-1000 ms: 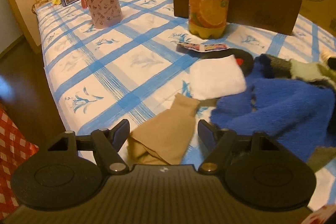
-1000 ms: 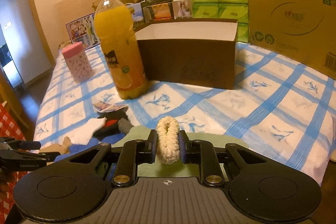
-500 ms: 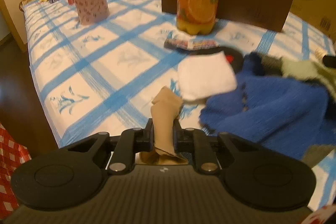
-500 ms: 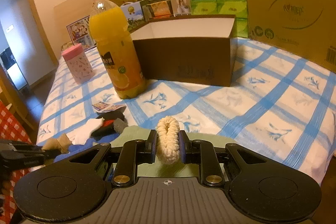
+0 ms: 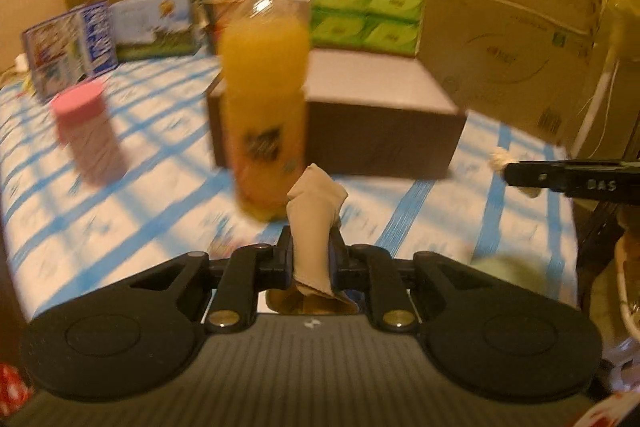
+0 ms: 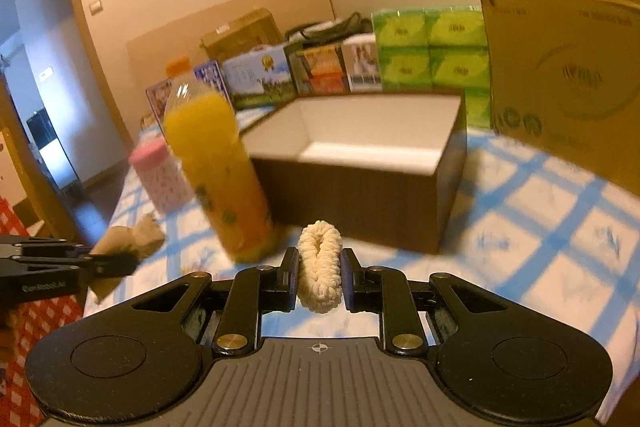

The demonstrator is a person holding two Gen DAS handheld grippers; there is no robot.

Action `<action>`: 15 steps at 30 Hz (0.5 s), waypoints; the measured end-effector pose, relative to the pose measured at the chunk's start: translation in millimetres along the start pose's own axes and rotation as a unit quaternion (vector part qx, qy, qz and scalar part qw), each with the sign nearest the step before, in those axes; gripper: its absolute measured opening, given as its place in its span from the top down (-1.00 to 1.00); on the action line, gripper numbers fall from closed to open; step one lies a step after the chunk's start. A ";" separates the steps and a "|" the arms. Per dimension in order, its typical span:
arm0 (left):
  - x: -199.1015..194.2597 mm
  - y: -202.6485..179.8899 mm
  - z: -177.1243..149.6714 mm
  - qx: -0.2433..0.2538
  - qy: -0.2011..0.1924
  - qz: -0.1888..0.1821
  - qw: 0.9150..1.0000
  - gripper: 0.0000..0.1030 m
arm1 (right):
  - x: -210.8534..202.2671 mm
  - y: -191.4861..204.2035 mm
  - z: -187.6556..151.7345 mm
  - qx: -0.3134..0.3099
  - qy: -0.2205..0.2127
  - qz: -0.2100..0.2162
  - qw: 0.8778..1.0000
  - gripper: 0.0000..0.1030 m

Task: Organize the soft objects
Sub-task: 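Carry stocking and scrunchie over the brown box and open both grippers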

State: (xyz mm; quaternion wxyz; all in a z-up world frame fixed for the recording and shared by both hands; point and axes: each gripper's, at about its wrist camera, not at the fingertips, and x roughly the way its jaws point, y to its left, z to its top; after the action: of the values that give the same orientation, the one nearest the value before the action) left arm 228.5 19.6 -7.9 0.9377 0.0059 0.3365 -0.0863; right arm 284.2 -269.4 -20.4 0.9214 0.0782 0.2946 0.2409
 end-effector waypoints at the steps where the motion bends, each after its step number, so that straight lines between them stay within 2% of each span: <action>1: 6.6 -7.4 10.6 0.003 -0.005 -0.004 1.000 0.71 | 4.4 -5.3 9.9 -0.002 -0.005 0.001 1.000 0.58; 8: 68.7 -61.8 92.2 0.021 -0.030 -0.018 0.999 0.70 | 45.7 -47.9 69.5 0.022 -0.015 0.014 1.000 0.58; 11: 101.4 -78.7 124.3 0.024 -0.039 -0.006 0.999 0.69 | 69.0 -66.5 91.6 0.032 -0.014 0.015 0.999 0.58; 15: 145.2 -90.7 159.5 0.023 -0.037 0.007 0.999 0.68 | 103.9 -82.7 114.6 0.013 -0.007 0.017 1.000 0.58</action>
State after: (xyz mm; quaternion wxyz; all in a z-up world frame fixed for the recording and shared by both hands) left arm 424.0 -103.7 28.0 0.9498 0.0265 0.2994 -0.0872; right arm 457.5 -290.8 -3.3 0.9180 0.0972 0.2901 0.2522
